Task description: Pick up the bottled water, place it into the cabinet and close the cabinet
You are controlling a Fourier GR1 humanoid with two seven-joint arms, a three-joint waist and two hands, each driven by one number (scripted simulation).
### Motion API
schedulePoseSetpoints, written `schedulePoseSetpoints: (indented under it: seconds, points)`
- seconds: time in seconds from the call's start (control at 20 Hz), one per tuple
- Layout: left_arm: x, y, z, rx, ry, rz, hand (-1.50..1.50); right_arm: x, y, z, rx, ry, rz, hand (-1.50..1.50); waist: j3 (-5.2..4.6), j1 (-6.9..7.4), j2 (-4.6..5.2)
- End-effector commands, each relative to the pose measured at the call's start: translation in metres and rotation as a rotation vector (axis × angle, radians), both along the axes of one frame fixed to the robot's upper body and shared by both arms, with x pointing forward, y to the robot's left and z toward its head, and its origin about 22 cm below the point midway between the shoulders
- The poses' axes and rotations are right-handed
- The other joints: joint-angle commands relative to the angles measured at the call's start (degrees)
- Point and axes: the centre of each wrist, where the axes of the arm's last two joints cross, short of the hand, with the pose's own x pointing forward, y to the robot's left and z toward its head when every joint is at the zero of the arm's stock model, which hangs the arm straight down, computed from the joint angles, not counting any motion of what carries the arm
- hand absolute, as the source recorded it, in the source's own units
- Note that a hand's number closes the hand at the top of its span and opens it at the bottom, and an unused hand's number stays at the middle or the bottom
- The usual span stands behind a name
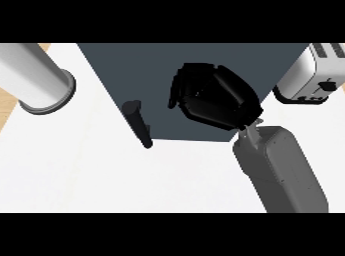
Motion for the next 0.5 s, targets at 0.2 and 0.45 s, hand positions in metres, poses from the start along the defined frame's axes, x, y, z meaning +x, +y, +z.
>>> schedulePoseSetpoints:
  seconds: [0.2,0.45]
  points:
    - [-0.008,0.015,0.013,0.001,0.015,-0.004,-1.5,0.042,-0.009,0.008,-0.015,0.009,0.004,1.5,0.08,-0.13,0.59]
    - [-0.007,0.007,0.01,-0.017,0.016,-0.029,-1.5,0.051,0.011,0.004,-0.049,0.006,0.006,1.5,0.06,0.6,0.82]
